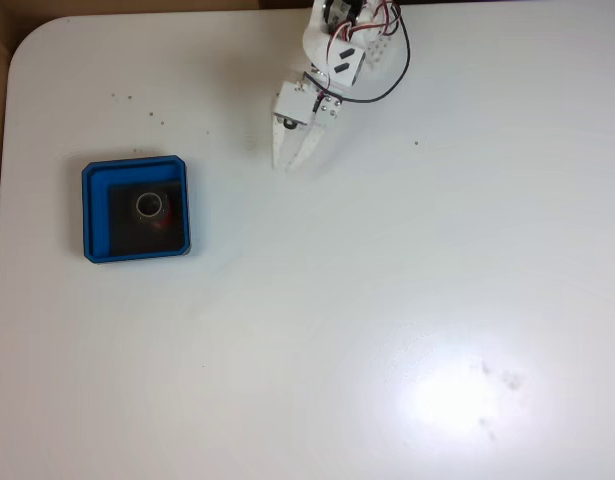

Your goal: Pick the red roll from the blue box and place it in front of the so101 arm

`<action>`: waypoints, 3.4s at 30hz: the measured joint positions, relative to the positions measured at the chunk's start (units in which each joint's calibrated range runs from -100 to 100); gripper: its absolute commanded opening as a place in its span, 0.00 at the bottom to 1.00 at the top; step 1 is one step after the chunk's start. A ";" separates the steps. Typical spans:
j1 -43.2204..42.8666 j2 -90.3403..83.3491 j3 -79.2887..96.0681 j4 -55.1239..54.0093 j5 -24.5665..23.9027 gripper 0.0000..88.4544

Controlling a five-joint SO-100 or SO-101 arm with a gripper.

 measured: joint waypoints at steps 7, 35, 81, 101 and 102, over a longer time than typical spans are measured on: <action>12.17 0.00 0.00 0.00 0.00 0.01; 24.64 14.06 -10.40 -0.33 0.00 0.01; 24.64 119.64 -112.56 24.55 0.00 0.01; 27.41 124.64 -117.67 25.70 -0.08 0.08; 27.41 124.64 -117.67 25.70 -0.08 0.10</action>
